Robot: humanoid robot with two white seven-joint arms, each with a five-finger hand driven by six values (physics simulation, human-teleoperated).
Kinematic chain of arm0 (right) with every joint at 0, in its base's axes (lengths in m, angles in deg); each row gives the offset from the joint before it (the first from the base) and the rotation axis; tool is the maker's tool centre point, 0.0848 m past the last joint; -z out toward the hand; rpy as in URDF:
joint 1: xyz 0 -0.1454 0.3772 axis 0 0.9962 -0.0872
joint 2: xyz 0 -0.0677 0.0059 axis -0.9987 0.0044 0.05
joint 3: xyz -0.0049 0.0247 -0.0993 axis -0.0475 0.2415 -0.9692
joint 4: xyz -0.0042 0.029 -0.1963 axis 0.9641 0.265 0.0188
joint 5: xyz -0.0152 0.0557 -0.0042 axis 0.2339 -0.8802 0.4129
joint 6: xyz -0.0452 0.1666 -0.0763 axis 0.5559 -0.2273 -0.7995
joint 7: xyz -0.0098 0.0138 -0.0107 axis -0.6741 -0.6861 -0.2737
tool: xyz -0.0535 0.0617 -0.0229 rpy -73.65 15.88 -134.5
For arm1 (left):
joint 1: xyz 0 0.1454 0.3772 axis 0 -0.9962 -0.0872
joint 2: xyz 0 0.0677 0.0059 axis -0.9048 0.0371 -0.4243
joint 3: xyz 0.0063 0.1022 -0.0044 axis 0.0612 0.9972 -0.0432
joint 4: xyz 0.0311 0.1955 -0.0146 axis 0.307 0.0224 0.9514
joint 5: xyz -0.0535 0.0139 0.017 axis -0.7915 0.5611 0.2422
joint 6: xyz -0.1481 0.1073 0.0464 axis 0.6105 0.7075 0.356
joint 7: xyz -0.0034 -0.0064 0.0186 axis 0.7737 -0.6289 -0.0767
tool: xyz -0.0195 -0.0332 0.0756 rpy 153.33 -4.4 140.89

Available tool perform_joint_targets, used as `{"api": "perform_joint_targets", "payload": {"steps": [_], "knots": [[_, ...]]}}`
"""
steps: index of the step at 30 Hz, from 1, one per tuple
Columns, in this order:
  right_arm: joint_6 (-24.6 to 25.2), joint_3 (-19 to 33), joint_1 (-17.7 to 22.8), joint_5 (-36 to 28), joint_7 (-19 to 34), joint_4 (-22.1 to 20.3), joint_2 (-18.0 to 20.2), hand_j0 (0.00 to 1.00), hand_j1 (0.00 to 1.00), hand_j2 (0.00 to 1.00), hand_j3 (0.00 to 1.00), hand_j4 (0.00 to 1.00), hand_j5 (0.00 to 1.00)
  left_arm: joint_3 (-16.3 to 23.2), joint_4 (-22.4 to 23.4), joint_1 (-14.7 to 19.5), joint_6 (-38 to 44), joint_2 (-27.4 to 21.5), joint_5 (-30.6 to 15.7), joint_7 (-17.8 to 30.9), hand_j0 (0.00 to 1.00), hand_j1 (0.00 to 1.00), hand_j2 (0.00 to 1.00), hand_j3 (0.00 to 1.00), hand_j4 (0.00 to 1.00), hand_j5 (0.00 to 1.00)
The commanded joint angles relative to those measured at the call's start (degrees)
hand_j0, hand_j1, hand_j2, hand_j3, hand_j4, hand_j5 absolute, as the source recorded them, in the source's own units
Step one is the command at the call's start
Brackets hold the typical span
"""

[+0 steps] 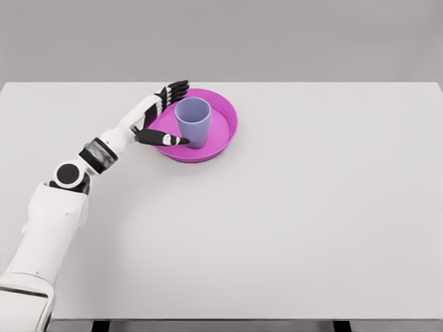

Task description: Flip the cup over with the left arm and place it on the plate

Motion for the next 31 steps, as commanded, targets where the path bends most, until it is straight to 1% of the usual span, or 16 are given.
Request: {"api": "perform_joint_targets", "payload": {"steps": [1, 3, 11, 13, 14, 18, 20, 22, 25, 26, 28, 31], "knots": [[-0.01, 0.00, 0.00, 0.01, 0.06, 0.00, 0.00, 1.00, 1.00, 1.00, 1.00, 1.00, 1.00, -0.17, -0.23, 0.00, -0.51, -0.70, -0.52, -0.01, 1.00, 1.00, 1.00, 1.00, 1.00, 1.00], [-0.01, 0.00, 0.00, 0.01, -0.03, 0.00, 0.00, 1.00, 1.00, 1.00, 1.00, 1.00, 1.00, -0.17, -0.41, 0.00, -0.60, -2.02, -0.52, -0.01, 1.00, 1.00, 1.00, 1.00, 1.00, 1.00], [-0.01, 0.00, 0.00, 0.01, 0.06, 0.00, 0.00, 1.00, 1.00, 1.00, 1.00, 1.00, 1.00, -0.34, -4.71, -0.44, -0.60, -8.00, -0.61, -0.01, 1.00, 1.00, 1.00, 1.00, 1.00, 1.00], [-0.01, 0.00, 0.00, 0.01, 0.06, 0.00, 0.00, 1.00, 1.00, 1.00, 1.00, 1.00, 1.00, -0.34, -4.98, -0.88, -2.27, -9.05, -0.70, -0.01, 1.00, 1.00, 1.00, 1.00, 1.00, 1.00], [-0.01, 0.00, 0.00, 0.01, 0.06, 0.00, 0.00, 1.00, 1.00, 1.00, 1.00, 1.00, 1.00, -0.34, -5.24, -1.32, -3.15, -9.41, -0.70, -0.01, 1.00, 1.00, 1.00, 1.00, 1.00, 1.00], [-0.01, 0.00, 0.00, 0.01, 0.06, 0.00, 0.00, 1.00, 1.00, 1.00, 1.00, 1.00, 1.00, -0.43, -7.53, -3.34, -3.61, -13.97, -0.79, -0.01, 1.00, 1.00, 1.00, 1.00, 1.00, 1.00], [-0.01, 0.00, 0.00, 0.01, -0.03, 0.00, 0.00, 1.00, 1.00, 1.00, 1.00, 1.00, 1.00, -0.43, -7.97, -4.04, -3.61, -15.73, -1.93, -0.01, 1.00, 1.00, 1.00, 1.00, 1.00, 1.00], [-0.01, 0.00, 0.00, 0.01, -0.03, 0.00, 0.00, 1.00, 1.00, 1.00, 1.00, 1.00, 1.00, -0.43, -8.23, -5.62, -3.61, -18.63, -3.60, -0.01, 1.00, 1.00, 1.00, 1.00, 1.00, 1.00], [-0.01, 0.00, 0.00, 0.01, 0.06, 0.00, 0.00, 1.00, 1.00, 1.00, 1.00, 1.00, 1.00, -0.43, -8.41, -8.08, -3.61, -21.80, -4.30, -0.01, 1.00, 1.00, 1.00, 1.00, 1.00, 1.00], [-0.01, 0.00, 0.00, 0.01, -0.03, 0.00, 0.00, 1.00, 1.00, 1.00, 1.00, 1.00, 1.00, -0.43, -8.58, -9.31, -3.61, -22.50, -5.88, -0.01, 1.00, 1.00, 1.00, 1.00, 1.00, 1.00], [-0.01, 0.00, 0.00, 0.01, 0.06, 0.00, 0.00, 1.00, 1.00, 1.00, 1.00, 1.00, 1.00, -0.43, -10.25, -11.25, -3.61, -24.61, -6.41, -0.01, 1.00, 1.00, 1.00, 1.00, 1.00, 1.00], [-0.01, 0.00, 0.00, 0.01, -0.03, 0.00, 0.00, 1.00, 1.00, 1.00, 1.00, 1.00, 1.00, -0.52, -10.43, -12.13, -3.61, -24.79, -6.50, -0.01, 1.00, 1.00, 1.00, 1.00, 1.00, 1.00]]}}
